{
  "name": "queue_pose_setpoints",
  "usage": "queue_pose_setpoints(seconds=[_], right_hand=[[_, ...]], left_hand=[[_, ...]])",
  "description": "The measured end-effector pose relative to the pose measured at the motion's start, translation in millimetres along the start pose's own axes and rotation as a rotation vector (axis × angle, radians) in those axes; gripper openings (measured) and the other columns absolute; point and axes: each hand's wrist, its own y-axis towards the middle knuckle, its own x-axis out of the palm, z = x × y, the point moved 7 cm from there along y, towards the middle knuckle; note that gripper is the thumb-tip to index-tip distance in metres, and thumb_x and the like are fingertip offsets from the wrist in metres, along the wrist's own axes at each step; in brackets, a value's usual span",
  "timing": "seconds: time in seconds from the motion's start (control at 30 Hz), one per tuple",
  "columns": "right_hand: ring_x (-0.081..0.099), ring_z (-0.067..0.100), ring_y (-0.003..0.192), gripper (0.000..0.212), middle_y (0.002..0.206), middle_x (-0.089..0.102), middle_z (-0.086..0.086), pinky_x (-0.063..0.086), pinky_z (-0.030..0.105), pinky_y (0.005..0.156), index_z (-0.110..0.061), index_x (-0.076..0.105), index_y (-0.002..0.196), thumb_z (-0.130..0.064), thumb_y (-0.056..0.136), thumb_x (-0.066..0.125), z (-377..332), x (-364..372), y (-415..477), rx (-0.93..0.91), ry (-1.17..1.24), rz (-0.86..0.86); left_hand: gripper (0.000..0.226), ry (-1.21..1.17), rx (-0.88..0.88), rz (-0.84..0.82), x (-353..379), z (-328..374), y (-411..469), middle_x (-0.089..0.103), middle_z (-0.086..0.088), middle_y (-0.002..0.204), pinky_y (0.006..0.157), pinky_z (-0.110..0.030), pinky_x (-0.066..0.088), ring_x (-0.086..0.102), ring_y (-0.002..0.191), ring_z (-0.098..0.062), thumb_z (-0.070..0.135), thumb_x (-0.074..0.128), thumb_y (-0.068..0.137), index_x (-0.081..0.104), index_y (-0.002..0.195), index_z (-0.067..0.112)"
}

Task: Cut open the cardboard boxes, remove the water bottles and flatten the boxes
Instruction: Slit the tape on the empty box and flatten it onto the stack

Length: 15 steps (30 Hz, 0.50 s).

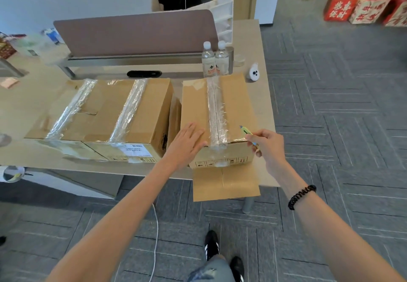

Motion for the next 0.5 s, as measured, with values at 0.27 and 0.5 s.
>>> queue_pose_setpoints(seconds=[0.27,0.5], right_hand=[[0.051,0.016,0.041,0.010,0.050,0.063,0.007,0.043,0.025,0.046,-0.005,0.069,0.065,-0.008,0.073,0.074,-29,7,29,-0.110,-0.238,0.008],[0.049,0.014,0.036,0.013,0.048,0.061,0.007,0.039,0.021,0.042,-0.005,0.068,0.063,-0.007,0.075,0.074,-48,25,74,-0.152,-0.361,-0.028]], left_hand=[[0.047,-0.207,-0.094,0.062,-19,-3,17,0.035,-0.008,0.156,0.120,-0.034,0.016,0.025,0.147,-0.020,0.036,0.025,0.108,0.046,0.143,0.012],[0.041,-0.331,-0.156,0.106,-41,-14,54,0.054,-0.014,0.137,0.103,-0.022,0.025,0.045,0.128,-0.024,0.026,0.032,0.108,0.052,0.134,0.001]])
